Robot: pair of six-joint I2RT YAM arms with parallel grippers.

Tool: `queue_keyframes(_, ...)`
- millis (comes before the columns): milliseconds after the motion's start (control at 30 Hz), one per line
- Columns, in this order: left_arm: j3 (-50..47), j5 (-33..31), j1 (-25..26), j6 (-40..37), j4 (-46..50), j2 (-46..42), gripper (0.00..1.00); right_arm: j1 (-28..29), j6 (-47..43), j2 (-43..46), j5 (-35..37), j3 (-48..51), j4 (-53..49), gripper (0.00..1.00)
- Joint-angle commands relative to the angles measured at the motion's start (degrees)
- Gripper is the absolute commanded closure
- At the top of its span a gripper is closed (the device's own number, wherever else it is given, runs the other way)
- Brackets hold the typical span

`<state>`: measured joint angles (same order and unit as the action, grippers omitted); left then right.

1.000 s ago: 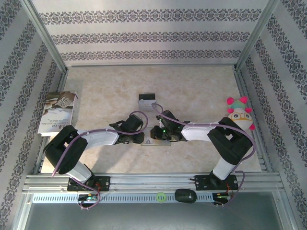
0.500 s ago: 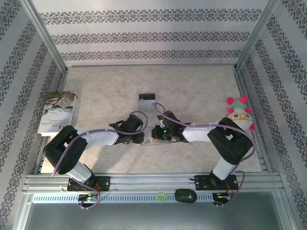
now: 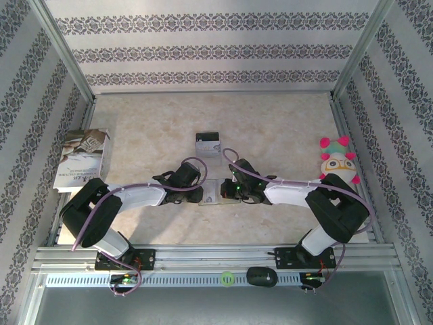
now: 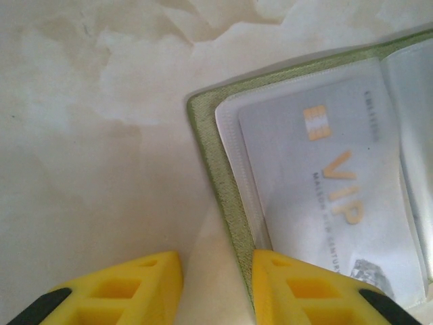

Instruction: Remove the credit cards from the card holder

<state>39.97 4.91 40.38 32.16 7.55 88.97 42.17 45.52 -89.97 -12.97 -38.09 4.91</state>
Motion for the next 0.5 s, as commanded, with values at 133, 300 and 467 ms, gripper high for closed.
queue_keyframes(133,-2.79,2.62,-0.06,0.25,0.52,-2.66,0.62,1.82,-9.14,0.22,0.16,-7.44,-7.02,0.75)
queue_keyframes(300,-2.64,0.77,-0.04,-1.39,0.8,-5.48,0.48,2.86,-13.8,-0.69,6.93,-11.21,-13.26,0.73)
queue_keyframes(467,-0.98,1.88,0.05,-2.27,-2.65,-3.77,0.38,1.94,-13.82,-1.15,5.95,-11.31,-12.81,0.73)
